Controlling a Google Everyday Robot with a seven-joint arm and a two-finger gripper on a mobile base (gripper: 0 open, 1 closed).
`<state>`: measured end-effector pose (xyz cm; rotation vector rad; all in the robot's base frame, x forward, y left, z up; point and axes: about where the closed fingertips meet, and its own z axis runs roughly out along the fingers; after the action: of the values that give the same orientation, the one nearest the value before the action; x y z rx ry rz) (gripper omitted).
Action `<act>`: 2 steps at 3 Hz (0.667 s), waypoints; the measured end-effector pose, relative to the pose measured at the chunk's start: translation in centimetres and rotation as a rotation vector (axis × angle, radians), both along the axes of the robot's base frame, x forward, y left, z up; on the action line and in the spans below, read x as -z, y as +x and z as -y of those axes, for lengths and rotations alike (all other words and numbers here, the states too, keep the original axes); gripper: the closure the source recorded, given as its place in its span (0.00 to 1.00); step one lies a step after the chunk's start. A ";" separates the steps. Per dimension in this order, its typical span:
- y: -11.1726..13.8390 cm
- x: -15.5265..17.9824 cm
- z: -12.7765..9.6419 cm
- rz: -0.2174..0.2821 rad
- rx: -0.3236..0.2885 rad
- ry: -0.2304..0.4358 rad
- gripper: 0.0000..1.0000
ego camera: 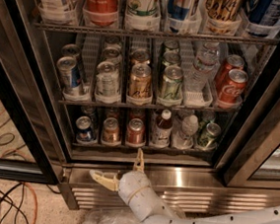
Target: Pick orange can from bottom shelf of fridge
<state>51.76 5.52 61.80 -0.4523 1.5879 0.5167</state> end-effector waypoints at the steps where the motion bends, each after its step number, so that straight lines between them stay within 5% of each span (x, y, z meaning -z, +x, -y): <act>1: 0.0 0.0 0.0 0.000 0.000 0.000 0.00; 2: 0.3 0.0 -0.2 0.050 0.020 0.000 0.00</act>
Offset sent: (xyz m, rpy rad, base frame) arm 0.0051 0.0035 -0.0030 -0.0029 -0.1322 -0.0562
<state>52.02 5.73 61.75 -0.4460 1.5434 0.4867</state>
